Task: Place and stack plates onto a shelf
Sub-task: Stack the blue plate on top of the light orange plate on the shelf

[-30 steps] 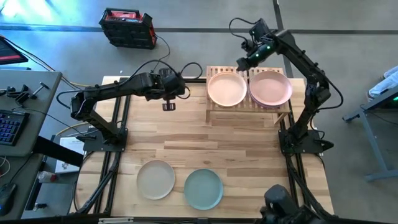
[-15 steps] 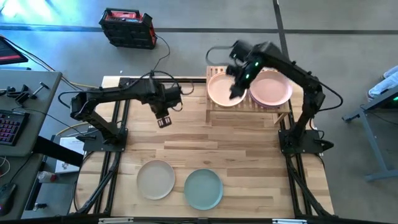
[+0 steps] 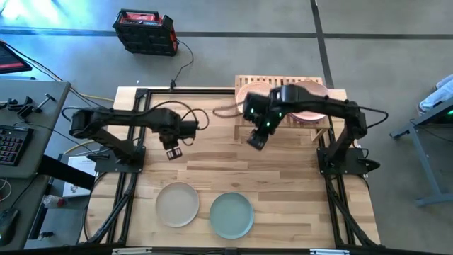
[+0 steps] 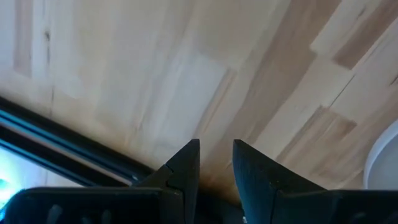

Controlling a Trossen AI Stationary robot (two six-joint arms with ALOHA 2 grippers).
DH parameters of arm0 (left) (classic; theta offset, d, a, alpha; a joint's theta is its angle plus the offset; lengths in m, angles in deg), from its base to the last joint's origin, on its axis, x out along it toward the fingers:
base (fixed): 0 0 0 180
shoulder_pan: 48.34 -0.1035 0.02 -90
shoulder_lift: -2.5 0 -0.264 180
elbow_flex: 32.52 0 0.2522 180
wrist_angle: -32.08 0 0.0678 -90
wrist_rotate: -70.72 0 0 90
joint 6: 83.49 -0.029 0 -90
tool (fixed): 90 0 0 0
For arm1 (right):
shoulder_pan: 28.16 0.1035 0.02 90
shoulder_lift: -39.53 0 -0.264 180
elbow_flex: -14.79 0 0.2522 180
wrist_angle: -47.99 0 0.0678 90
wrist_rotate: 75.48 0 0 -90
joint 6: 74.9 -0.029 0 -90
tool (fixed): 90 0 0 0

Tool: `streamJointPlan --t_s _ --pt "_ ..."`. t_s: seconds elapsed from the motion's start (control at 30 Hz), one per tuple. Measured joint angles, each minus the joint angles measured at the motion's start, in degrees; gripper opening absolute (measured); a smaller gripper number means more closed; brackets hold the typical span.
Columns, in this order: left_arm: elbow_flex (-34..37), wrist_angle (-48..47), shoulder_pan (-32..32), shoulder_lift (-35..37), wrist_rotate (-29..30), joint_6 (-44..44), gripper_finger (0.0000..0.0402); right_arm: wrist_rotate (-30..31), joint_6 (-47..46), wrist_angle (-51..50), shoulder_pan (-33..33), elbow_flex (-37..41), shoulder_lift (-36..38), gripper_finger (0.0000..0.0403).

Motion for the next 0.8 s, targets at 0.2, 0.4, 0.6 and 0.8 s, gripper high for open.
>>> streamJointPlan --t_s 0.2,0.4,0.6,0.8 --pt "4.48 0.2 3.81 4.73 -2.08 4.79 0.0085 7.17 -11.38 1.69 8.48 0.0 -1.29 0.0107" --pt "6.72 0.53 6.38 6.46 -4.22 8.43 0.0085 11.22 -20.0 4.19 15.42 0.0 -3.89 0.0107" --pt "6.91 0.77 8.15 6.09 -4.24 12.32 0.0085 12.1 -23.09 7.03 21.18 0.0 -8.35 0.0107" --pt "6.91 0.9 10.09 6.13 -4.24 15.63 0.0085 13.14 -24.99 10.02 25.33 0.0 -14.14 0.0107"
